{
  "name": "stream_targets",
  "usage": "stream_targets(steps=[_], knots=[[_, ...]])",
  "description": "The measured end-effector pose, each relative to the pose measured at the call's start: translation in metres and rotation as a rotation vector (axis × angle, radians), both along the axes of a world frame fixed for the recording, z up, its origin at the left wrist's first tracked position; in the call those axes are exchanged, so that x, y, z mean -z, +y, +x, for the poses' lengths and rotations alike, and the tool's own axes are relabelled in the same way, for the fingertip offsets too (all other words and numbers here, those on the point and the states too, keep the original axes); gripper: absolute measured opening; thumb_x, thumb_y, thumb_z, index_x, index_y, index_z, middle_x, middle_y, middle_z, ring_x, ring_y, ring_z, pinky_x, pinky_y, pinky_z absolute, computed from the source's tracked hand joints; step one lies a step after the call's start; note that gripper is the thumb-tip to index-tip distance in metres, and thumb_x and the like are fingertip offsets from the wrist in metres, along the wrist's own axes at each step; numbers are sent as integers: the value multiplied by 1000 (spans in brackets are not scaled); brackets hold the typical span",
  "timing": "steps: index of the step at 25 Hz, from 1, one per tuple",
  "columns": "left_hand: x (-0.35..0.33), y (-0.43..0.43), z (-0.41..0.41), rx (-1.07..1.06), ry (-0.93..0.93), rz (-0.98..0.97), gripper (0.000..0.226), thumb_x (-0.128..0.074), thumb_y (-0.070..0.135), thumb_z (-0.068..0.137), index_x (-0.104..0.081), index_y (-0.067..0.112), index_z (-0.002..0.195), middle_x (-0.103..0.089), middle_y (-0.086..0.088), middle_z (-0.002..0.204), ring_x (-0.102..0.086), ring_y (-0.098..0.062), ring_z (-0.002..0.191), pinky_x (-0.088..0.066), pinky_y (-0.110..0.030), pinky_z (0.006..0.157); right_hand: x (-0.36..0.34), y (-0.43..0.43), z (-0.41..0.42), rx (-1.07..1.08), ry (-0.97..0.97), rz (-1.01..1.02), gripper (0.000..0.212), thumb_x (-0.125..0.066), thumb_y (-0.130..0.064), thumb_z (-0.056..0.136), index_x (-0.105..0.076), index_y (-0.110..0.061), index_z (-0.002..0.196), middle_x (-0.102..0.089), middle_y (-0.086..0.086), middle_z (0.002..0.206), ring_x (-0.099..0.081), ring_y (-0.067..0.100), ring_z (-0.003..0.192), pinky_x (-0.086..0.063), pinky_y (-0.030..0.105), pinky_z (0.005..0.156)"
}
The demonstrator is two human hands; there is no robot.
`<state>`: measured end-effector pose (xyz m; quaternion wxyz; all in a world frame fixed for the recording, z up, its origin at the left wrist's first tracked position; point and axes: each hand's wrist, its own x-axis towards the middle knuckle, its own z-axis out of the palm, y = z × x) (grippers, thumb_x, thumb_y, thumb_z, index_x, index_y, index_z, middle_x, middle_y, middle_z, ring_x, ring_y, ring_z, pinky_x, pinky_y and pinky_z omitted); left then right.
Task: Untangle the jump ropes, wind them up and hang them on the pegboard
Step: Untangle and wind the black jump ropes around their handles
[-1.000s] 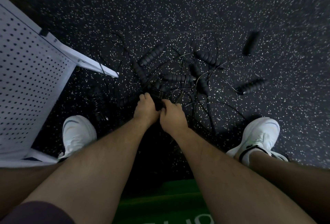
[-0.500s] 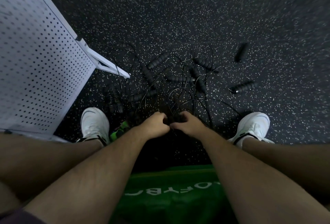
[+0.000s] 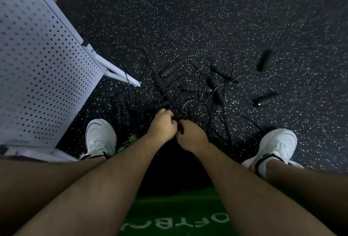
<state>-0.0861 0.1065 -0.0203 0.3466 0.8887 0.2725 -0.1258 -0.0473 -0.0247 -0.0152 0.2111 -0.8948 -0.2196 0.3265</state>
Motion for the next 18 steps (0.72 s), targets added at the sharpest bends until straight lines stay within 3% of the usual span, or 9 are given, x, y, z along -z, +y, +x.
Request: stream_targets(steps=[5,9,12,14,18], knots=[[38,72,25,-39,183,185,46,-59,29,94,-54,11,137,-51,-10,135,-50,-31,124,-45,-41,102,32,51,17,-34,97,-27,47,-47,-26,95,-50,-19,141,-54,5,136,-53,26,122,-48,42,101],[62,95,47,54,403,213,74,-68,55,89,-39,23,150,-37,-3,153,-40,-31,136,-40,-49,104,55,64,14,3,148,-39,50,-47,-28,96,-46,-19,145,-52,5,139,-52,25,125,-47,41,103],[75,95,58,96,484,161,71,-74,47,86,-39,26,145,-35,-3,148,-34,-31,135,-42,-53,98,61,67,21,30,146,-30,48,-49,-30,96,-48,-20,142,-53,4,137,-54,24,122,-49,43,101],[78,95,57,119,434,159,61,-70,41,89,-42,24,141,-42,-5,142,-40,-29,131,-43,-53,97,60,65,25,55,141,-17,47,-49,-30,95,-48,-20,141,-53,3,135,-56,22,120,-50,42,100],[62,94,56,181,167,165,40,-60,41,96,-54,13,123,-54,-12,121,-52,-31,115,-46,-44,91,45,59,32,96,83,33,42,-49,-26,97,-52,-19,138,-56,1,131,-58,21,116,-51,42,98]])
